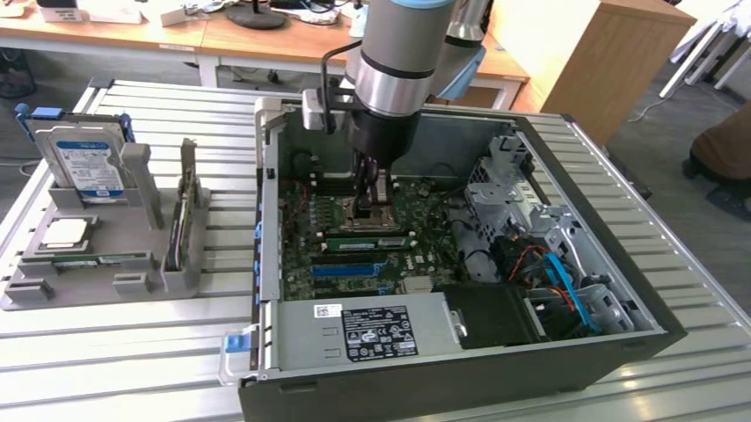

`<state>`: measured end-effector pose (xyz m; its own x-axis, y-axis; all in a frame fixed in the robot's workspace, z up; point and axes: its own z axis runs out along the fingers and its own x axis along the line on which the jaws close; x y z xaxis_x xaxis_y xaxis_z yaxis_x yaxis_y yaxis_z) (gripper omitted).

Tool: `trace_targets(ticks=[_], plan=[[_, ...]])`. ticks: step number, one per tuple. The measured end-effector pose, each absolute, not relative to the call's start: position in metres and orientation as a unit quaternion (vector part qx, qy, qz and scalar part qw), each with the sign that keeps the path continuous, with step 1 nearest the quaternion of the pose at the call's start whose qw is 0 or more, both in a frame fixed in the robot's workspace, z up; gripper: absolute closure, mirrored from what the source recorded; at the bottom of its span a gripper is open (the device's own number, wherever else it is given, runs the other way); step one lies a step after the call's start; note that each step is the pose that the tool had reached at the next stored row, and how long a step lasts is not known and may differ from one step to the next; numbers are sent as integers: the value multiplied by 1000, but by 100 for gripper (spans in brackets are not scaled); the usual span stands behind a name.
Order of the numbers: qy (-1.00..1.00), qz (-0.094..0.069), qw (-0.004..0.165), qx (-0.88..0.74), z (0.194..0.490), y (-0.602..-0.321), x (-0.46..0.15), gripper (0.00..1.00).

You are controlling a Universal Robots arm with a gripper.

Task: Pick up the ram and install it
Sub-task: 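Press down the ram until it locks into place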

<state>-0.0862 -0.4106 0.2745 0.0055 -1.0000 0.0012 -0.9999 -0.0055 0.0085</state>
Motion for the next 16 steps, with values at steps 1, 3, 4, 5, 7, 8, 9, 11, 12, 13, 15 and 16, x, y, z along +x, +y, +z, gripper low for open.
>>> trace_targets(ticks=[1,3,4,5,7,8,9,11,12,13,15,16], plan=[[-705,-3,3,709,275,-411,-86,89],[-705,-3,4,709,275,-411,-85,89],[-705,-3,4,709,275,-411,-84,89],[-705,-3,3,709,275,-411,-83,89],[-705,-3,3,709,275,-411,-79,89],[-705,-3,3,709,274,-412,-77,89],[-705,-3,3,709,275,-412,-75,89],[-705,-3,3,709,274,-412,-72,89],[-705,-3,3,709,274,-413,-70,89],[-705,-3,4,709,274,-413,-68,89],[-705,-3,4,709,274,-413,-65,89],[-705,-3,4,709,274,-413,-64,89]])
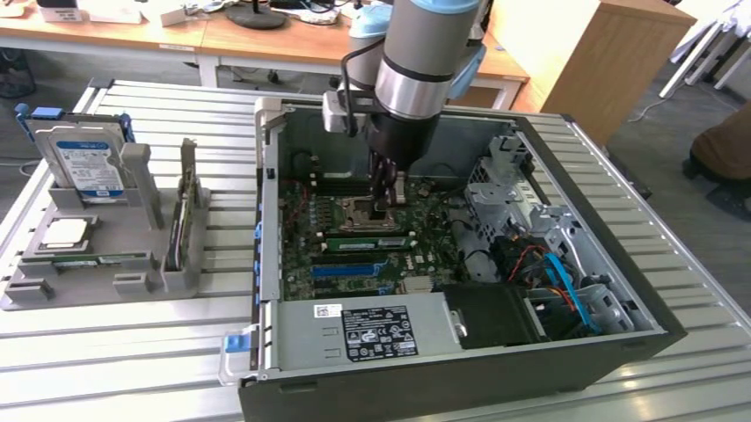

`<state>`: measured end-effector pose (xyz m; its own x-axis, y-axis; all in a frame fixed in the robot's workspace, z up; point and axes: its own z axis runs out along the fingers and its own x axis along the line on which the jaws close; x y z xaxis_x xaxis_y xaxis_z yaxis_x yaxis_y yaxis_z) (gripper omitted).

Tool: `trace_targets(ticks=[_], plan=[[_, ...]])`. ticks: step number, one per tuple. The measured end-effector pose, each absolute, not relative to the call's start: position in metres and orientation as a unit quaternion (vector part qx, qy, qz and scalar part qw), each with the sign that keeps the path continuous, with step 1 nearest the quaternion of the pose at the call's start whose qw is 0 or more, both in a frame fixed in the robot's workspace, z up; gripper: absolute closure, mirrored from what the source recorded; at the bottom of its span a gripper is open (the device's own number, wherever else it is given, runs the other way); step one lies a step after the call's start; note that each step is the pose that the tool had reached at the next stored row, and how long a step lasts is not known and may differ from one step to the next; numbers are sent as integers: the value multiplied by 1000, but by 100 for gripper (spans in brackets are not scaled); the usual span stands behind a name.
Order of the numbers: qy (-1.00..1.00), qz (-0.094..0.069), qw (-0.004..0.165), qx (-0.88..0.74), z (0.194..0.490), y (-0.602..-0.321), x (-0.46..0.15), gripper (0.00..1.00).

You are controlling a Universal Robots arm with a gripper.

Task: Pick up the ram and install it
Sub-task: 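Press down the ram until it locks into place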

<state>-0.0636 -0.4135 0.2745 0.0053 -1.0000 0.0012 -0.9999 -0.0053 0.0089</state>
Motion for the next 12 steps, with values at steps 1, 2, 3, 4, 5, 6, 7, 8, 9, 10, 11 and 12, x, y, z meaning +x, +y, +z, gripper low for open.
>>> trace_targets(ticks=[1,2,3,4,5,6,7,8,9,10,11,12], plan=[[-705,-3,4,709,274,-414,-62,89],[-705,-3,4,709,275,-414,-60,89],[-705,-3,4,709,274,-414,-59,89],[-705,-3,4,709,274,-414,-57,89],[-705,-3,4,709,274,-414,-56,89],[-705,-3,4,709,274,-415,-55,89],[-705,-3,4,709,274,-415,-54,89],[-705,-3,4,709,274,-415,-53,89],[-705,-3,4,709,274,-415,-52,89],[-705,-3,4,709,274,-415,-52,89],[-705,-3,4,709,274,-415,-51,89],[-705,-3,4,709,274,-415,-50,89]])
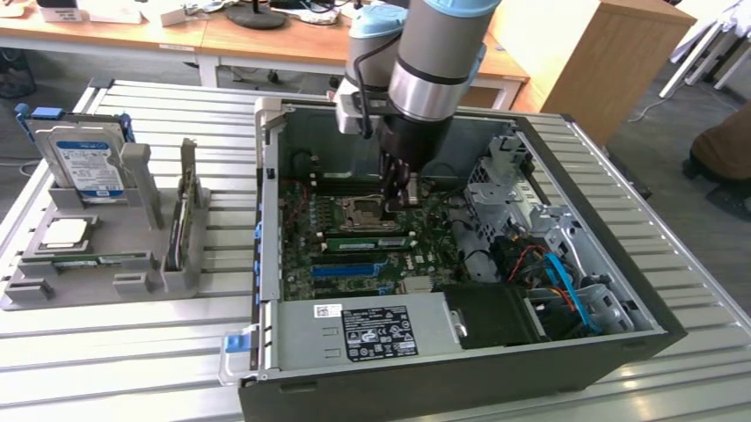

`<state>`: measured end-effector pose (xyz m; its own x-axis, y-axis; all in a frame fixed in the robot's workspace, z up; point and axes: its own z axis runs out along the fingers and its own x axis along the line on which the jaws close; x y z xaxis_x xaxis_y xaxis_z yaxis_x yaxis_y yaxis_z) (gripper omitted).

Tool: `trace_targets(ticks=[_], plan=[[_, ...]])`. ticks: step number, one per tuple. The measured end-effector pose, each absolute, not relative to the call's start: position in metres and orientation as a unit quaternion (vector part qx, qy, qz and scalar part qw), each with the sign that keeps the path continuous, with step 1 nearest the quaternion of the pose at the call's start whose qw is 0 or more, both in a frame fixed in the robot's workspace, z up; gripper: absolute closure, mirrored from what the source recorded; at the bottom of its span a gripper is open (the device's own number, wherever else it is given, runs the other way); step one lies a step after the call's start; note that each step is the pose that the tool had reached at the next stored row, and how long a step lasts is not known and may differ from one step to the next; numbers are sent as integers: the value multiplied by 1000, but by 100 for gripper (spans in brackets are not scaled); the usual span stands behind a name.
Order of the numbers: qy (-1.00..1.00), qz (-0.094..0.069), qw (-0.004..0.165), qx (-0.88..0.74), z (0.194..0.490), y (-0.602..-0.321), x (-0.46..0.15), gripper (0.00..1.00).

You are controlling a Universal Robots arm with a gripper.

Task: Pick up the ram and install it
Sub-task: 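Press down the ram until it locks into place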

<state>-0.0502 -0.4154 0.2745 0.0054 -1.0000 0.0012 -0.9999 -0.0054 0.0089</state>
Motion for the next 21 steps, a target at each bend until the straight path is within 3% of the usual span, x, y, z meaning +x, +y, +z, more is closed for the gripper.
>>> trace_targets(ticks=[21], plan=[[-712,-3,4,702,274,-415,-49,89]])
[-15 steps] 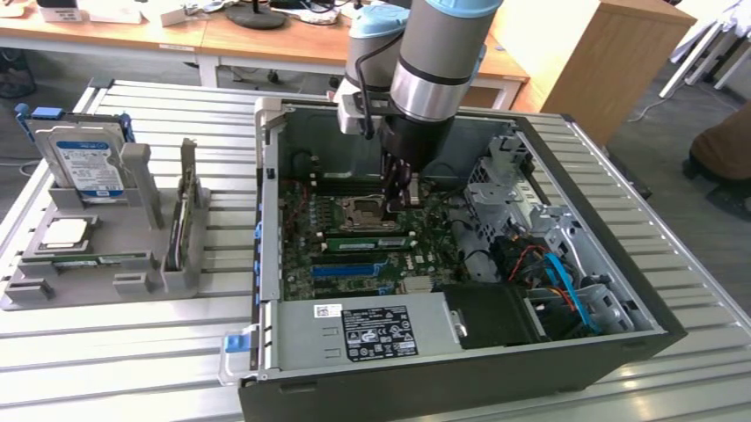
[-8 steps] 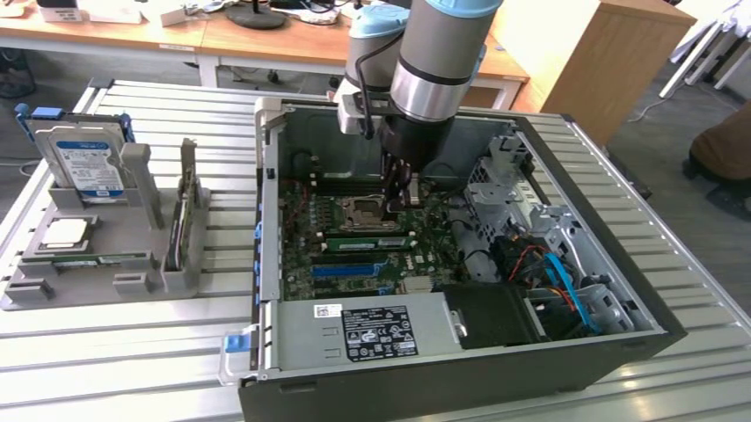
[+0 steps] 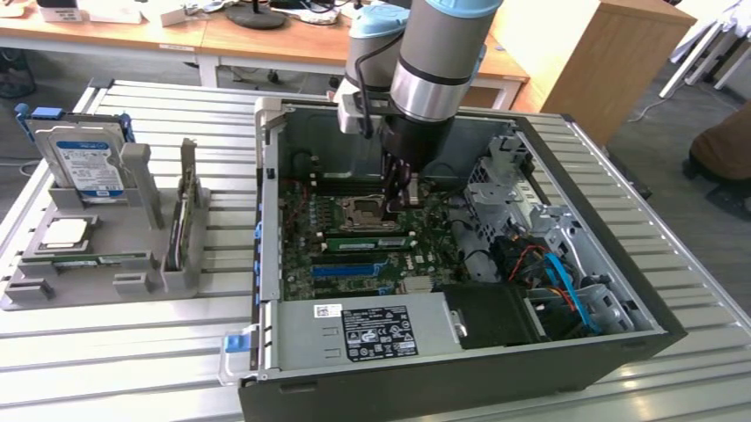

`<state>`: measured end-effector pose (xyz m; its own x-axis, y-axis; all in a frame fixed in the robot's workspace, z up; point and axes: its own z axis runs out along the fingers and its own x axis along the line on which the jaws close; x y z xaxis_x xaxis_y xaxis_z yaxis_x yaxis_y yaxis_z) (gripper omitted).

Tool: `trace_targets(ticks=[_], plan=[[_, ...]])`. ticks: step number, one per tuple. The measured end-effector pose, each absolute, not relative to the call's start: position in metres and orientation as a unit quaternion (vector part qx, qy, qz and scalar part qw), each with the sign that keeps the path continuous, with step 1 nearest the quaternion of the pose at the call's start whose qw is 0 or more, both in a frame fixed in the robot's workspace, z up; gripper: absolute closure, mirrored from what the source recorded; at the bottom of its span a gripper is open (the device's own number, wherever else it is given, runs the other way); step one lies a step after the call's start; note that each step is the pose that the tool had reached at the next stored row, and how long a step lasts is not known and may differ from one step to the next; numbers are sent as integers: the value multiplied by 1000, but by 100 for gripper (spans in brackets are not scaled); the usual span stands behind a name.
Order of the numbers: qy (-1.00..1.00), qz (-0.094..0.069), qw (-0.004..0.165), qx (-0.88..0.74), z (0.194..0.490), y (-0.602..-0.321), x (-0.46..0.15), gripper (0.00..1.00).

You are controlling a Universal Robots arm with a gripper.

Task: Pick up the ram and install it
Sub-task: 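Press down the ram until it locks into place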

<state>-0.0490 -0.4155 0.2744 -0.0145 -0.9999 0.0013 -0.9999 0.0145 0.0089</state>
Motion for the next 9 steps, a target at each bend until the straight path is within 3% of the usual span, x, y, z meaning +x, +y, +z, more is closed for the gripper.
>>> trace_targets(ticks=[9], plan=[[-732,-3,4,682,274,-416,-49,89]])
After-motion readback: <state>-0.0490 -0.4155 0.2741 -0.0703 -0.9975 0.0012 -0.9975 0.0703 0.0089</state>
